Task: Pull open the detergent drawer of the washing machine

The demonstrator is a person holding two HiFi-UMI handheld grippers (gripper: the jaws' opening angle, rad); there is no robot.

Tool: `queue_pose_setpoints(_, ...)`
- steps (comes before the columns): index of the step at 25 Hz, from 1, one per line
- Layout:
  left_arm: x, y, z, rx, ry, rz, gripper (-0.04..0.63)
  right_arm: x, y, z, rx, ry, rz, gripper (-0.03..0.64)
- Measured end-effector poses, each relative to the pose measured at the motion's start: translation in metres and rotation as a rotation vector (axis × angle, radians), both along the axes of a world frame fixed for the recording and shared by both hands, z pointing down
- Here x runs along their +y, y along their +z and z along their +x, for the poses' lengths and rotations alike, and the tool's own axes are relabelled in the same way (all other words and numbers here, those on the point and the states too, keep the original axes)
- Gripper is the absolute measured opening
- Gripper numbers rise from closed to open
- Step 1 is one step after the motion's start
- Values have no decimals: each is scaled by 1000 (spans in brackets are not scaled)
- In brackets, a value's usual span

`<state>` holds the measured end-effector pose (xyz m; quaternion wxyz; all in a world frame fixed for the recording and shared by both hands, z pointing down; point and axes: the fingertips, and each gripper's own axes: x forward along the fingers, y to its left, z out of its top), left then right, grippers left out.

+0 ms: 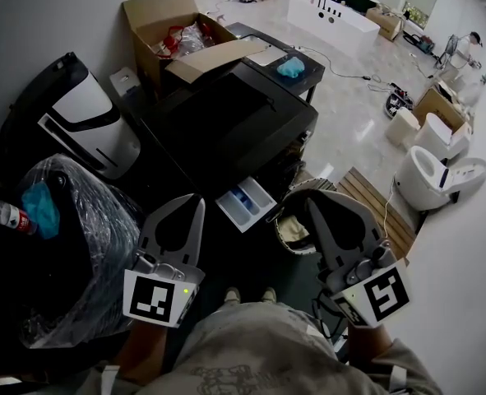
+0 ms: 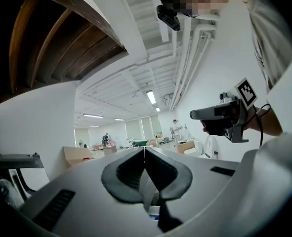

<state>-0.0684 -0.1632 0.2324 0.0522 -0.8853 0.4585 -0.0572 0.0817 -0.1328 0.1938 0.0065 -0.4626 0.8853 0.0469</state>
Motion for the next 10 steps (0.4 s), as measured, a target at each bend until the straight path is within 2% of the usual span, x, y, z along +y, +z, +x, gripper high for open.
queue_pose_setpoints(10, 5, 1, -1, -1, -9, -9, 17, 0, 2, -2, 4, -13, -11, 41)
